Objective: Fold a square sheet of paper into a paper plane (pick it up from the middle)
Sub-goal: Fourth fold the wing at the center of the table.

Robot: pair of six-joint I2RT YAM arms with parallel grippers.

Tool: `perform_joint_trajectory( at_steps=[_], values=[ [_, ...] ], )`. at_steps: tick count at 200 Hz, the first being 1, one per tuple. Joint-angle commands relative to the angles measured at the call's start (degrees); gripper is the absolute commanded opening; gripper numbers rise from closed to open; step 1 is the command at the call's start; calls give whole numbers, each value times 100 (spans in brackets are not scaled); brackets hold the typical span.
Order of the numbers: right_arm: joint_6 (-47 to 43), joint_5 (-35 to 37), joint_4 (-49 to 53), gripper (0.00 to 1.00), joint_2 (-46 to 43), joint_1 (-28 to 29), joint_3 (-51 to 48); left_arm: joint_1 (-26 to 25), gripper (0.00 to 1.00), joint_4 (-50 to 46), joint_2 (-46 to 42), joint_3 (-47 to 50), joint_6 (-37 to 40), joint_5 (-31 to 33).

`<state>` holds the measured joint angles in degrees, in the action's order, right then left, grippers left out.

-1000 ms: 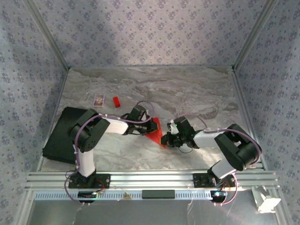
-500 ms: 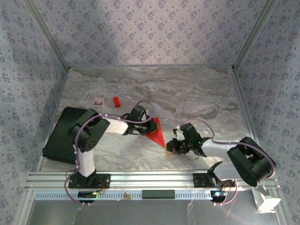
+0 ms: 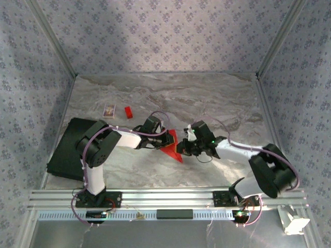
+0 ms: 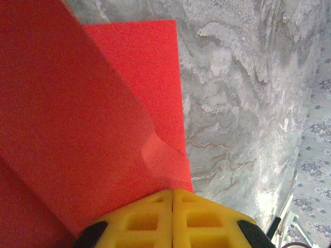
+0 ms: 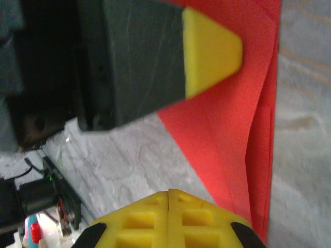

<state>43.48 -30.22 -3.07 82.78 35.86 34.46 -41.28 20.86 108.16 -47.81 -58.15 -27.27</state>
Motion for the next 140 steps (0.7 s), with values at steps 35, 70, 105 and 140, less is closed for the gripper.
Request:
perform_joint_trajectory(
  at_steps=[35, 70, 105, 140],
  values=[
    [275, -29, -526, 3, 1001, 58, 437, 43, 7, -512, 266, 223, 41, 363],
    [242, 156, -297, 3, 1193, 46, 549, 45, 7, -504, 276, 218, 41, 353],
    [246, 251, -386, 2, 1338, -31, 90, 45, 7, -540, 259, 185, 64, 337],
    [602, -4, -1218, 0, 1391, -98, -760, 73, 7, -587, 177, 120, 102, 287]
  ],
)
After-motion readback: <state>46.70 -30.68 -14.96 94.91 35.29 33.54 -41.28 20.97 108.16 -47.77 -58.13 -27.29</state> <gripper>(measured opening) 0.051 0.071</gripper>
